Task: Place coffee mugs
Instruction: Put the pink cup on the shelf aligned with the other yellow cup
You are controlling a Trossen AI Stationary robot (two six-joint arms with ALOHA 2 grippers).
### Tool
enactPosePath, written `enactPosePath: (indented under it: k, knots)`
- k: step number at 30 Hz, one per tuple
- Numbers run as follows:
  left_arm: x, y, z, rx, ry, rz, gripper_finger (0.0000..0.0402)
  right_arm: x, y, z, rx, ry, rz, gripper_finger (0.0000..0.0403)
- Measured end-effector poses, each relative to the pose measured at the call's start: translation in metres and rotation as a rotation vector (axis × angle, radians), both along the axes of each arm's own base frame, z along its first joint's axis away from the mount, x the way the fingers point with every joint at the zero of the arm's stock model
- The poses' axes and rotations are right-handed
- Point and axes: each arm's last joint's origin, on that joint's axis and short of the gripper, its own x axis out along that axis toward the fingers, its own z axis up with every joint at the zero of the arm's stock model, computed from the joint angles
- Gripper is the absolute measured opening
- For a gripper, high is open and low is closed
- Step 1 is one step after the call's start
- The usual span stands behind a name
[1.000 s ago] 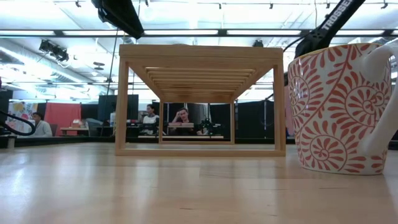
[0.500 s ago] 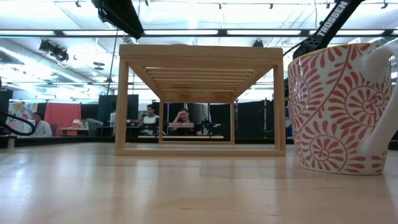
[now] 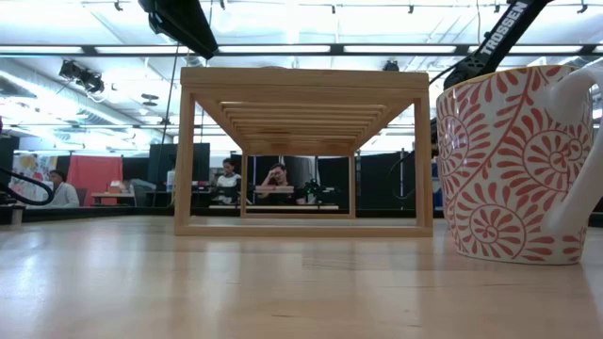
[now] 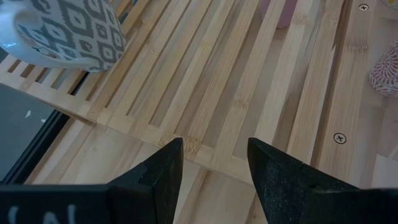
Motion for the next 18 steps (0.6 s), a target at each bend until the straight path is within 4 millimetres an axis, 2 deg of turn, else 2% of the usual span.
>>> enactPosePath:
  k: [8, 18]
  knots:
    - [0.0000, 0.0000, 0.0000, 0.000, 0.000, 0.000, 0.0185, -0.0003, 0.0002, 0.0000, -0.003, 0.006, 0.003, 0.0119]
    - [0.0000, 0.0001, 0.0000, 0.000, 0.000, 0.001, 0.0185, -0.0058, -0.0042, 0.0001, -0.004, 0.003, -0.022, 0.0119]
